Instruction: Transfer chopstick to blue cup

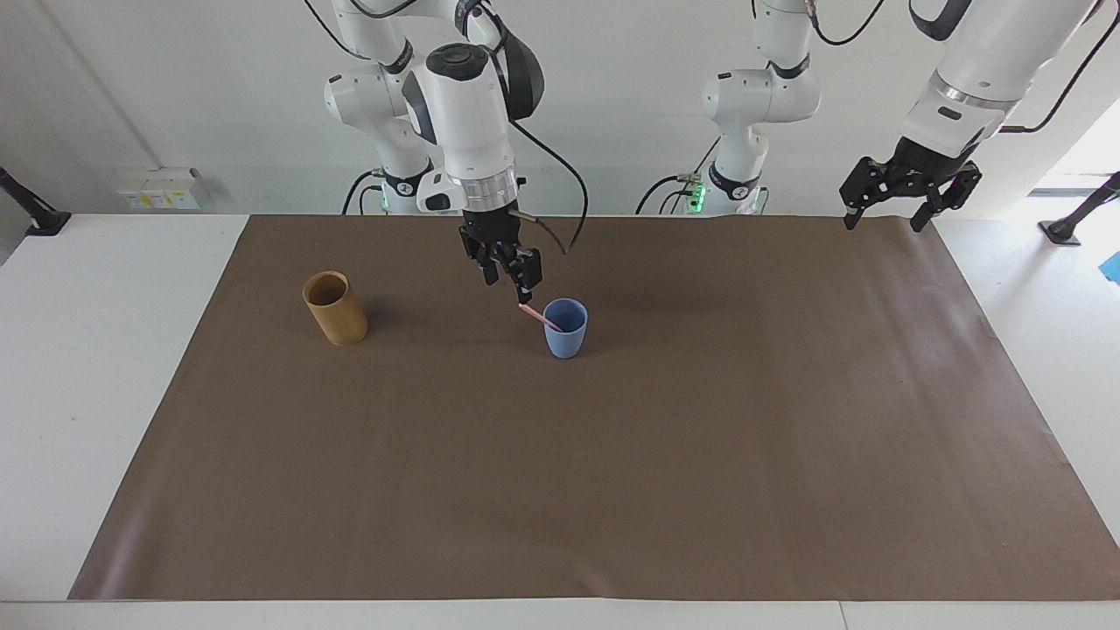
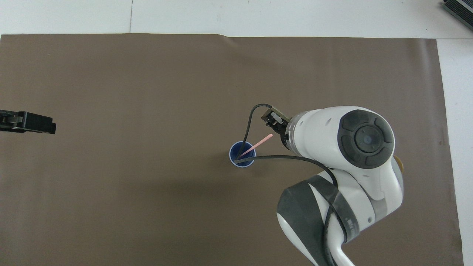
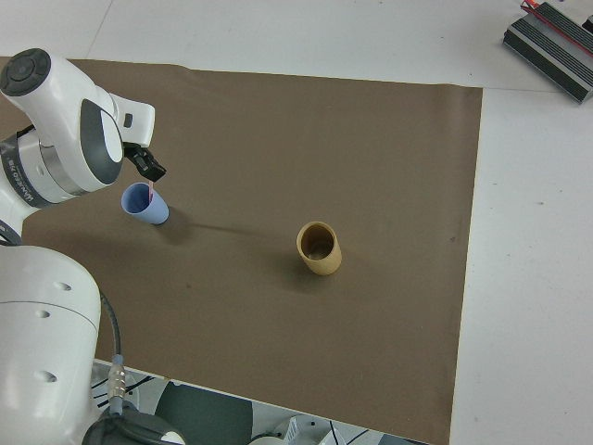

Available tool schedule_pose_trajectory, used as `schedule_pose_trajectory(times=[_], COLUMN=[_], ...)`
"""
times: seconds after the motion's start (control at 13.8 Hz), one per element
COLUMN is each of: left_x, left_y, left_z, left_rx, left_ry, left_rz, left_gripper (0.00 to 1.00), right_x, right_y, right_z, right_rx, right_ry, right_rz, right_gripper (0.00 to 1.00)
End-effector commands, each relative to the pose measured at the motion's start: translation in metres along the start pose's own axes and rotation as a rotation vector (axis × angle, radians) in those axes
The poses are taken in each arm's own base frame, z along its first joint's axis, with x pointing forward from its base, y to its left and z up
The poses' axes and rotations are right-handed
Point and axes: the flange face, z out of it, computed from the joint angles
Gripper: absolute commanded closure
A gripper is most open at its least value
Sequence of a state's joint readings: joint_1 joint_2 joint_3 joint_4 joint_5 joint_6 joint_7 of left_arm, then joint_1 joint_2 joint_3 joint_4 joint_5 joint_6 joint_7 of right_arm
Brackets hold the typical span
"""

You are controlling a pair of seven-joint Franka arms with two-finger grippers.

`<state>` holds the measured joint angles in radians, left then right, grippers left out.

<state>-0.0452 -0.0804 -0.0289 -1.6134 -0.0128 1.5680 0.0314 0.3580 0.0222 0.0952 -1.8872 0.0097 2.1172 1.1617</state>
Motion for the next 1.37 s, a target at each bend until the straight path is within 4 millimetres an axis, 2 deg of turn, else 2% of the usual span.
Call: schedule_pose_trajectory(times=[0.0,0.36,0.58,0.72,1.01,1.16,1.3], left_x=[-0.003,-0.003,-0.003,-0.003,-0.008,-0.008,-0.008], left_y=[-0.001,-0.001,-0.001,-0.001,-0.002,0.002,-0.001], left_z=[-0.003,-0.003,-0.004,-0.003,-0.002,-0.002,-0.001], left_rx=[-0.011,-0.009,-0.009,-0.009,-0.010,-0.010,-0.010], left_ry=[-0.009,-0.010,-0.009,-0.012,-0.044,-0.044,-0.047], left_rz=[-0.010,-0.012,-0.012,-0.012,-0.014,-0.007,-0.010], left_gripper=[0.00,0.00,0.00,0.00,0.00,0.00,0.00], right_x=[0.031,0.110,0.148,0.158,0.165,0.167,0.166], right_y=[0.020,0.088,0.121,0.123,0.113,0.121,0.126], right_z=[-0.024,-0.074,-0.097,-0.108,-0.111,-0.109,-0.108], right_rx=[-0.024,-0.085,-0.114,-0.133,-0.136,-0.137,-0.136], right_ry=[0.022,-0.004,-0.035,-0.071,-0.060,-0.090,-0.105], right_rz=[-0.091,-0.408,-0.586,-0.597,-0.622,-0.728,-0.734], right_gripper=[0.00,0.00,0.00,0.00,0.00,0.00,0.00])
